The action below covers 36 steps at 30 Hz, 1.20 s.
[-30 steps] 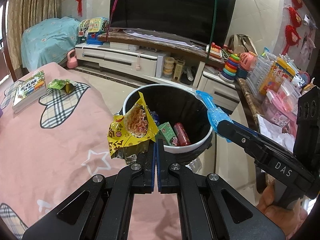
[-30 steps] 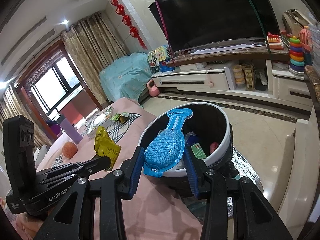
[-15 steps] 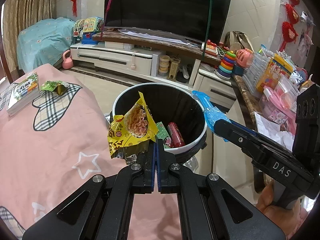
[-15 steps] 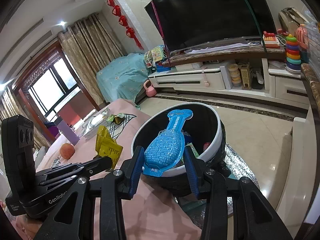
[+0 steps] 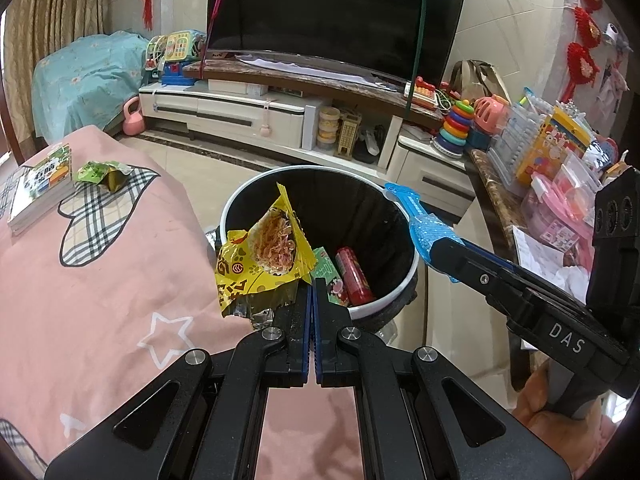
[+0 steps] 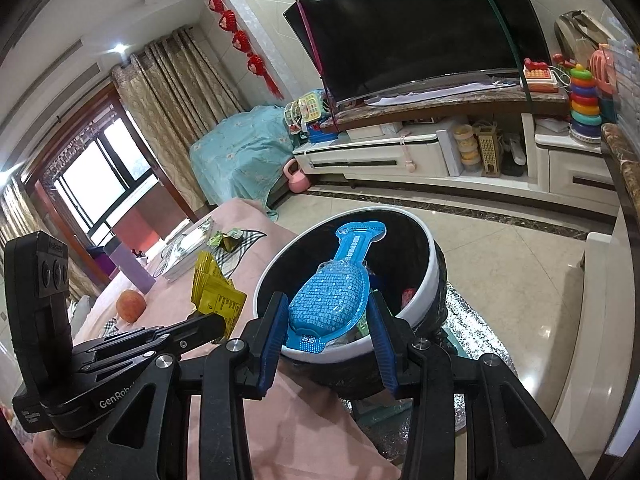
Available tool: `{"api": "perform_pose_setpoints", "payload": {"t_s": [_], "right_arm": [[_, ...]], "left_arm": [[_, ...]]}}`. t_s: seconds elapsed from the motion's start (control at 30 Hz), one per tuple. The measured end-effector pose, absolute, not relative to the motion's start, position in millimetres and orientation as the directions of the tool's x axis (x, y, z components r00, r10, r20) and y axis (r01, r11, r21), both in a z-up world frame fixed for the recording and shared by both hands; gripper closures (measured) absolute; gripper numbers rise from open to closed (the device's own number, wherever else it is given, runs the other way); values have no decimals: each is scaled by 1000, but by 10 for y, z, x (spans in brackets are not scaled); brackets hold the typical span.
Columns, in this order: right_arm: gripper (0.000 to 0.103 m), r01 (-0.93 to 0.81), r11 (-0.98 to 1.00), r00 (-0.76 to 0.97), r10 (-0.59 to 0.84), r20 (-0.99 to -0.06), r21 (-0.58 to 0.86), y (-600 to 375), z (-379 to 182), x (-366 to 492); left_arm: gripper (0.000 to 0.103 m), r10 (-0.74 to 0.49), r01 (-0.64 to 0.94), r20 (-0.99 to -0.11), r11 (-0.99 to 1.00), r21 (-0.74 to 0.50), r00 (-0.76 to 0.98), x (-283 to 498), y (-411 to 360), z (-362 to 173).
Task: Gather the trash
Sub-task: 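Carry the blue toy and yellow wrapper over the bin opening, then open both tools to drop the blue toy and yellow wrapper into the bin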
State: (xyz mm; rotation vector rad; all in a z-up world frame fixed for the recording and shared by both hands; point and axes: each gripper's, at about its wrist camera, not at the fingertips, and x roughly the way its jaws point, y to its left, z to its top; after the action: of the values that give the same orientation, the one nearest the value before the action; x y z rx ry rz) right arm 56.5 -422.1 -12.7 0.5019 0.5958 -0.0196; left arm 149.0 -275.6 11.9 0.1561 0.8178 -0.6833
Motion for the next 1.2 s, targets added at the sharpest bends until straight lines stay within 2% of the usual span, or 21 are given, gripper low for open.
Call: {"api": "perform_pose_setpoints", "payload": {"t_s": [1.2], "right_arm": [[62, 155, 881, 818, 138, -558, 446, -4228, -138, 842]], "left_arm": [[102, -486, 617, -739, 778, -122, 467, 1707, -2953, 45]]}}
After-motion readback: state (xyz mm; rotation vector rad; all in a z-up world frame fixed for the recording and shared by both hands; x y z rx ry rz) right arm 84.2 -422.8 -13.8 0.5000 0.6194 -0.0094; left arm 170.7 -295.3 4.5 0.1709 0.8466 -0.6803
